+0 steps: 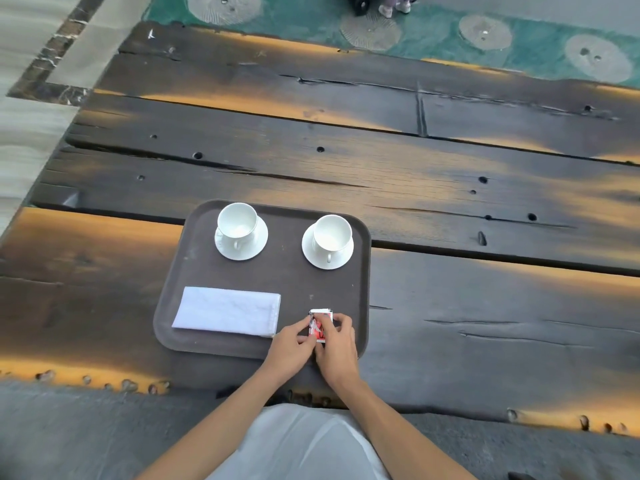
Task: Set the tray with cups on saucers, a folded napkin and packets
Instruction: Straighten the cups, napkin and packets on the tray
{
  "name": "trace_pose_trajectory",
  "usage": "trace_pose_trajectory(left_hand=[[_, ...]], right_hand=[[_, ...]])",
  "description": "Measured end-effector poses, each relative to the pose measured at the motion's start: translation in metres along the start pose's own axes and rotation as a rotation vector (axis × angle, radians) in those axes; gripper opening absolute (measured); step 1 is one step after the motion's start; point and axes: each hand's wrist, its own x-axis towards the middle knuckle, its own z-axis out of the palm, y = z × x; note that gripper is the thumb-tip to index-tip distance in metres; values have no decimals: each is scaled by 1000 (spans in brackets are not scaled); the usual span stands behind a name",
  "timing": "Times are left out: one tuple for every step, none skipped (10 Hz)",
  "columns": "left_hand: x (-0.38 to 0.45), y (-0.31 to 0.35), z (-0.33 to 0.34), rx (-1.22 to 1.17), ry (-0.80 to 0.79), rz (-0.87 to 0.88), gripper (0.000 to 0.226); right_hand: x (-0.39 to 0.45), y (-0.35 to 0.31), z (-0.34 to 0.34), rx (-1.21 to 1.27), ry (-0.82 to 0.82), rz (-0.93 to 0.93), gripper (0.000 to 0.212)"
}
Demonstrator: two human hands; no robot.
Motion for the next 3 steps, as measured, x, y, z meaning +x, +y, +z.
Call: trace_pose_trajectory(left_hand=[[1, 4, -2, 7, 34, -1, 51], [5, 3, -5, 61, 59, -24, 54], [4, 6, -11, 131, 72, 5, 55]], right_hand=[[0, -1, -4, -33, 3, -27, 54], [0, 3, -11, -42, -34, -35, 60], [-1, 4, -24, -61, -40, -81, 67]])
